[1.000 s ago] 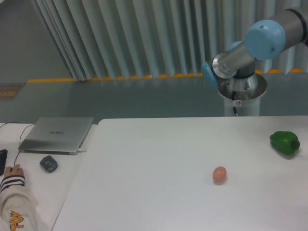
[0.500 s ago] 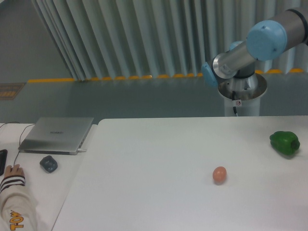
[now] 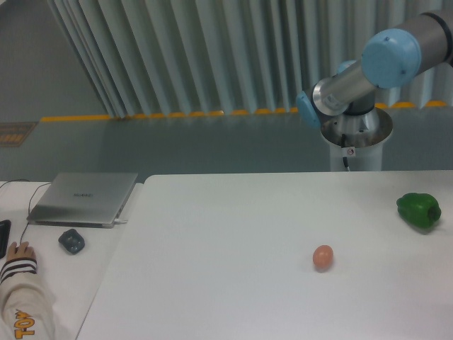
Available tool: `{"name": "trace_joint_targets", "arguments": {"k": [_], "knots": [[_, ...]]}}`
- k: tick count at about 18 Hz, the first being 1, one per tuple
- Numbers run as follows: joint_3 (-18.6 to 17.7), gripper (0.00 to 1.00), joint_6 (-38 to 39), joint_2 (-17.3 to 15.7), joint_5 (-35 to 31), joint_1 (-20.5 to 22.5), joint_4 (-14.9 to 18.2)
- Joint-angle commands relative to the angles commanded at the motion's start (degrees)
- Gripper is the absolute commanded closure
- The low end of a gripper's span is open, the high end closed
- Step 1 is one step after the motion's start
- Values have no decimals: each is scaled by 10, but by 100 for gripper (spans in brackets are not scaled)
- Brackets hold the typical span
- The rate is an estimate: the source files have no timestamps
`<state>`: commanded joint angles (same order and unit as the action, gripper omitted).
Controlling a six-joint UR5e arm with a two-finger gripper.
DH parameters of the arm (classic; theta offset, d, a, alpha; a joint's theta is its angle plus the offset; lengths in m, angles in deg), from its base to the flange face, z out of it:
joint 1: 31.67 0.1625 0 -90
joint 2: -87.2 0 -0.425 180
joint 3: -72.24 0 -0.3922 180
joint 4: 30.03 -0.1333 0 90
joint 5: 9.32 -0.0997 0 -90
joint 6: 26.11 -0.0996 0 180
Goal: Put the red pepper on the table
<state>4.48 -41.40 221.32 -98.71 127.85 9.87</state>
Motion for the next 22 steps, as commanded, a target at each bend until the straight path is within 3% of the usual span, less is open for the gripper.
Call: {"name": "trace_joint_targets", "arguments": {"k": [3, 9, 13, 17, 22], "knots": [[-24, 36, -1, -28, 12, -5, 1], [-108, 33, 3, -148, 17, -51, 5], [-159, 33, 32, -203, 13, -89, 5], [-184, 33, 56, -233, -10, -147, 6], [-194, 33, 55, -235, -49, -207, 6]]}}
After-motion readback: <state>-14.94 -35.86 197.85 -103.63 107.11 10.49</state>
